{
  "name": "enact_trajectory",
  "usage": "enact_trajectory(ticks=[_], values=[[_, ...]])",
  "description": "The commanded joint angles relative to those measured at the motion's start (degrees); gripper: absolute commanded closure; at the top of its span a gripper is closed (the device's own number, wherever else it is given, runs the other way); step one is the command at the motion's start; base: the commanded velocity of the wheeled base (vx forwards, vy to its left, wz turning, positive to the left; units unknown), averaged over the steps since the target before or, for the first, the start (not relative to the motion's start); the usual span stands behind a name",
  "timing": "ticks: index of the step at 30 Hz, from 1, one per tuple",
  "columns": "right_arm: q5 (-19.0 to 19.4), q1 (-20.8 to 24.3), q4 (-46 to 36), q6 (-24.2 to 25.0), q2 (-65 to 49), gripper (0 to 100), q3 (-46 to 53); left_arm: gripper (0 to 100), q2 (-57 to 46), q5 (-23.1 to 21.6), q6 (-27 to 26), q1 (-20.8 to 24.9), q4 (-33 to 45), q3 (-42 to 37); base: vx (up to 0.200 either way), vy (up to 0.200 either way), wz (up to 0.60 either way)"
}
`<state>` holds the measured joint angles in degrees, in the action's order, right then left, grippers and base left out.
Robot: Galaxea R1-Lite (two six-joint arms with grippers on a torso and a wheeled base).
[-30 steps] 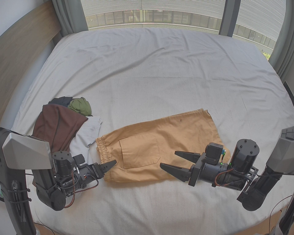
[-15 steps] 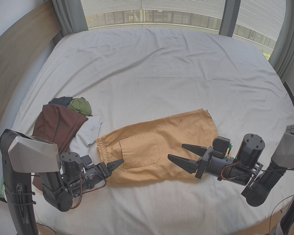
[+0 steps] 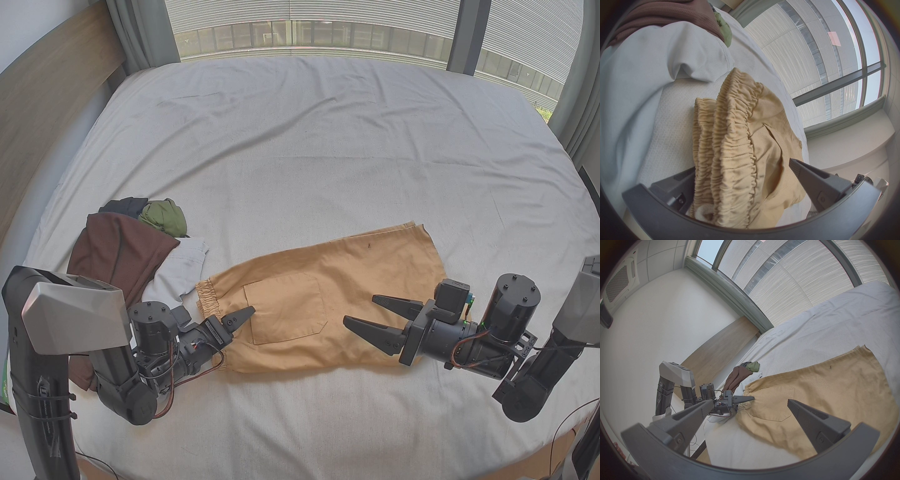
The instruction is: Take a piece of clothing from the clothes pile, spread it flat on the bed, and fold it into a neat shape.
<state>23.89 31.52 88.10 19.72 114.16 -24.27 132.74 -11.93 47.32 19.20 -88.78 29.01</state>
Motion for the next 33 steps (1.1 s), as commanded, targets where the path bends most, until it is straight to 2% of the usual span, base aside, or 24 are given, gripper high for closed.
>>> enact_trajectory(ticks=[1,8,15,22,24,29,33], values=[[0.01,-0.32,0.05,-0.04,0.01,0,0.01,100,0.32,0.16,0.40,0.05,-0.07,0.17,0.000,0.000,0.00],[0.01,-0.85,0.05,-0.04,0.09,0,0.01,100,0.15,1.04,0.66,-0.04,-0.07,0.69,0.000,0.000,0.00],[0.01,-0.85,0.05,-0.04,0.18,0,0.37,100,-5.83,0.95,0.66,-1.53,0.01,-1.06,0.000,0.000,0.00],[0.01,-0.85,0.05,-0.04,0.27,0,0.54,100,-9.96,0.16,-2.68,-3.82,0.19,-3.35,0.000,0.000,0.00],[0.01,-0.85,0.05,-0.04,0.36,0,0.54,100,-10.66,-1.34,-4.96,-5.75,0.19,-3.79,0.000,0.000,0.00],[-0.08,-0.85,0.05,-0.04,0.97,0,0.63,100,-12.07,-3.36,-5.22,-7.86,0.10,-4.40,0.000,0.000,0.00],[-0.08,-0.85,0.05,-0.04,1.06,0,0.72,100,-14.44,-6.70,-5.14,-11.03,0.19,-4.84,0.000,0.000,0.00]])
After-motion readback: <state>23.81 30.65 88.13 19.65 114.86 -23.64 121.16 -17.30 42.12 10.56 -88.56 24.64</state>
